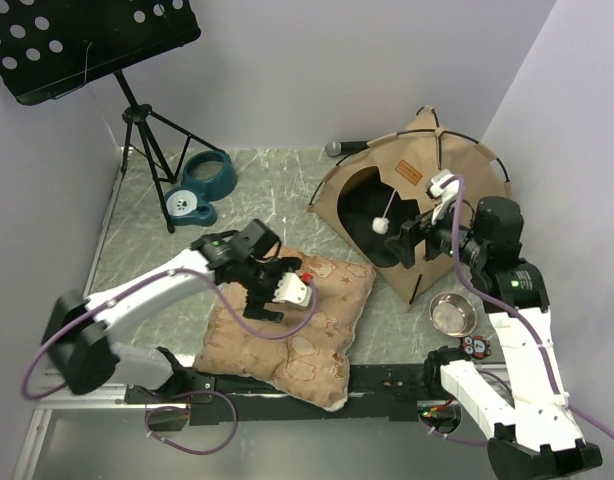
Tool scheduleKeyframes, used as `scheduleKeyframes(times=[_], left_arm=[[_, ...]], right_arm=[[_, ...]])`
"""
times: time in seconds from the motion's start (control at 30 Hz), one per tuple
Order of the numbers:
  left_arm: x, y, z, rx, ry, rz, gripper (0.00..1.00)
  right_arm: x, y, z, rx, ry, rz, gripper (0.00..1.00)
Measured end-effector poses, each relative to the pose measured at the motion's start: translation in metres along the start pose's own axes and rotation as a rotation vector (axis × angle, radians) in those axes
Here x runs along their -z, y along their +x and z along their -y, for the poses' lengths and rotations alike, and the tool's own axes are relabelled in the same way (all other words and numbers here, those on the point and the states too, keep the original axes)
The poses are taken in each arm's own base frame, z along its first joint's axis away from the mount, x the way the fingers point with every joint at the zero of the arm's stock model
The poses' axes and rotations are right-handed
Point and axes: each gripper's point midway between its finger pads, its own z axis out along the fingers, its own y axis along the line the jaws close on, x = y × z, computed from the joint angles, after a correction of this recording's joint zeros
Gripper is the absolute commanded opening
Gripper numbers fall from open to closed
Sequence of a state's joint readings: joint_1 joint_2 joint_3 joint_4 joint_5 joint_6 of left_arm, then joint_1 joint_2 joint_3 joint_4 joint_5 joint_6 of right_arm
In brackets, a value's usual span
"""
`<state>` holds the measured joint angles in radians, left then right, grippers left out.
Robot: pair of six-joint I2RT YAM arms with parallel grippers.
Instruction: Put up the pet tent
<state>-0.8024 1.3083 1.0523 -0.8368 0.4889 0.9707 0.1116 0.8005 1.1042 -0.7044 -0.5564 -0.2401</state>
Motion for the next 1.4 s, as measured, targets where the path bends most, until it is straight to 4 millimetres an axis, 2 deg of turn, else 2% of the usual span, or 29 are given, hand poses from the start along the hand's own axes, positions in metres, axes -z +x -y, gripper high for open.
scheduleKeyframes(times=[0.13,0.2,0.27,0.33,0.43,0.57,0.7,0.77,0.83,0.9,1.0,1.03,1.07,1.1,1.17,1.2,1.23,1.3,1.37,1.4], left_arm=[[-0.036,0.018,-0.006,-0.012,0.034,-0.04,1.0],[-0.05,0.026,-0.005,-0.013,0.041,-0.053,1.0],[-0.056,0.028,-0.005,-0.008,0.038,-0.053,1.0],[-0.054,0.026,-0.009,0.018,0.019,-0.032,1.0],[-0.035,0.025,-0.021,0.112,-0.015,0.047,1.0],[-0.003,0.035,-0.054,0.238,-0.103,0.109,1.0],[0.013,0.05,-0.067,0.371,-0.13,0.159,1.0],[0.023,0.059,-0.075,0.453,-0.146,0.186,1.0],[0.04,0.065,-0.09,0.528,-0.185,0.22,1.0],[0.061,0.067,-0.105,0.577,-0.241,0.255,1.0],[0.087,0.058,-0.116,0.61,-0.309,0.313,1.0],[0.093,0.054,-0.117,0.618,-0.323,0.327,1.0],[0.102,0.05,-0.117,0.629,-0.344,0.345,1.0],[0.109,0.046,-0.116,0.633,-0.362,0.363,1.0],[0.127,0.037,-0.115,0.652,-0.403,0.399,1.0],[0.137,0.033,-0.114,0.661,-0.429,0.419,1.0],[0.148,0.03,-0.113,0.673,-0.455,0.439,1.0],[0.17,0.025,-0.112,0.704,-0.514,0.486,1.0],[0.197,0.022,-0.114,0.747,-0.586,0.546,1.0],[0.212,0.02,-0.117,0.762,-0.625,0.574,1.0]], right_arm=[[0.012,-0.029,0.002,0.032,0.026,0.062,1.0],[0.015,-0.039,-0.003,0.066,-0.009,0.083,1.0],[0.015,-0.035,-0.012,0.1,-0.064,0.071,1.0],[0.018,-0.022,-0.029,0.179,-0.158,0.042,1.0],[0.019,0.015,-0.064,0.342,-0.327,0.006,1.0],[0.016,0.086,-0.115,0.523,-0.612,-0.1,1.0],[0.008,0.119,-0.168,0.755,-0.897,-0.143,1.0],[0.005,0.142,-0.191,0.876,-1.012,-0.174,1.0],[0.005,0.168,-0.207,0.992,-1.095,-0.185,1.0],[0.008,0.204,-0.218,1.146,-1.176,-0.164,1.0],[-0.001,0.248,-0.216,1.328,-1.22,-0.144,1.0],[-0.007,0.256,-0.214,1.366,-1.213,-0.136,0.97],[-0.017,0.265,-0.215,1.412,-1.203,-0.119,0.82],[-0.028,0.27,-0.216,1.45,-1.182,-0.1,0.64],[-0.049,0.275,-0.22,1.507,-1.127,-0.054,0.17],[-0.057,0.272,-0.222,1.522,-1.086,-0.026,0.0],[-0.063,0.264,-0.226,1.517,-1.048,0.009,0.0],[-0.066,0.234,-0.234,1.448,-0.963,0.092,0.0],[-0.06,0.195,-0.242,1.334,-0.903,0.157,0.0],[-0.056,0.169,-0.247,1.26,-0.886,0.182,0.0]])
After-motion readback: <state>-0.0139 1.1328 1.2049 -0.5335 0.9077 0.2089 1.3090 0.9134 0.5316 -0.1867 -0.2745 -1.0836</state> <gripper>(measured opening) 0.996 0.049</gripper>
